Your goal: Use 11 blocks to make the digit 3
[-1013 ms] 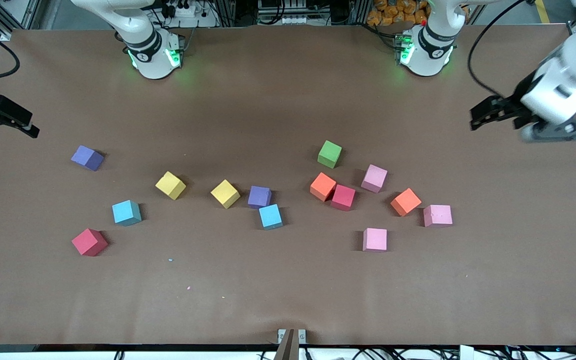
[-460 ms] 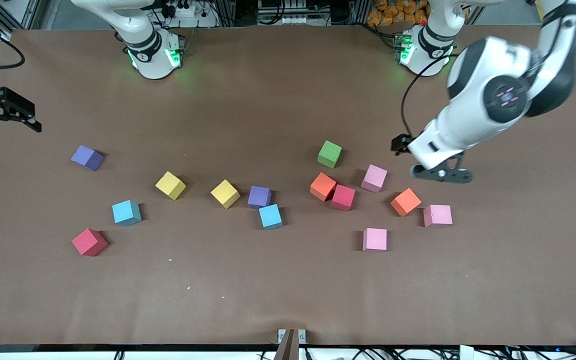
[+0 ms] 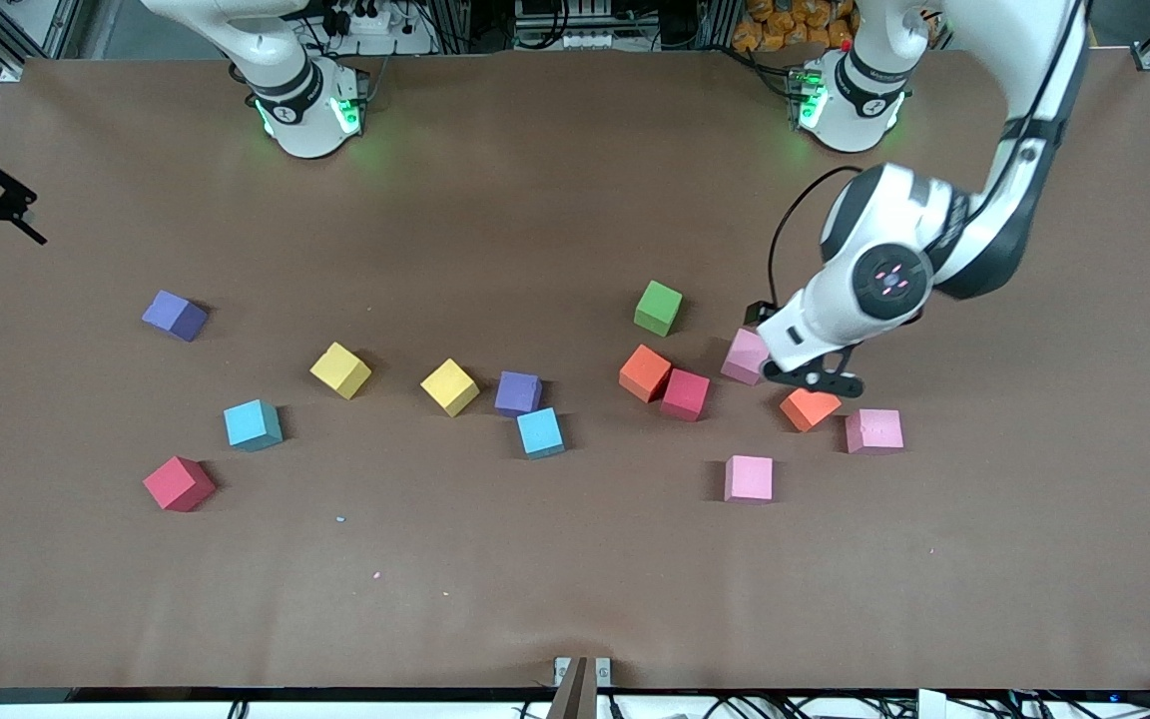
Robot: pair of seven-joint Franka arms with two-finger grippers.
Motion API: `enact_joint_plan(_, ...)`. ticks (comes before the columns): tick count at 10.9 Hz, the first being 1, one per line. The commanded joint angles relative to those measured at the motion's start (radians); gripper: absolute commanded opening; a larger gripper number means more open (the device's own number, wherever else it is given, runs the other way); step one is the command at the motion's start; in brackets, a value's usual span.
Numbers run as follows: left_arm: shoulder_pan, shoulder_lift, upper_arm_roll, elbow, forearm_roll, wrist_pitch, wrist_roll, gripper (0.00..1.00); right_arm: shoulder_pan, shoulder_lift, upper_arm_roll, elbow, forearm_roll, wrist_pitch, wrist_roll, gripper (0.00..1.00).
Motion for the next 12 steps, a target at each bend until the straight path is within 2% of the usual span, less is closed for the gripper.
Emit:
enact_joint_plan(1, -0.016, 0.074, -0.004, -0.012, 0.057, 0.106, 0.026, 1.00, 0.016, 0.009, -0.002, 0.025, -0.038, -0.012, -0.100, 1.00)
enact_joint_plan(3, -0.026, 0.091, -0.006, -0.062, 0.058, 0.183, 0.029, 1.00, 0.004, 0.010, -0.009, 0.027, -0.028, -0.018, -0.359, 1.00)
enact_joint_plan(5, -0.038, 0.093, -0.006, -0.092, 0.060, 0.205, 0.029, 1.00, 0.011, 0.012, -0.008, 0.027, -0.032, -0.018, -0.389, 1.00)
enact_joint_plan(8, -0.052, 0.128, -0.004, -0.103, 0.072, 0.254, 0.029, 1.00, 0.016, 0.013, -0.005, 0.014, -0.028, -0.023, -0.559, 1.00)
enact_joint_plan(12, -0.055, 0.140, -0.004, -0.102, 0.101, 0.268, 0.029, 1.00, 0.030, 0.045, -0.003, 0.007, -0.011, -0.020, -0.573, 1.00)
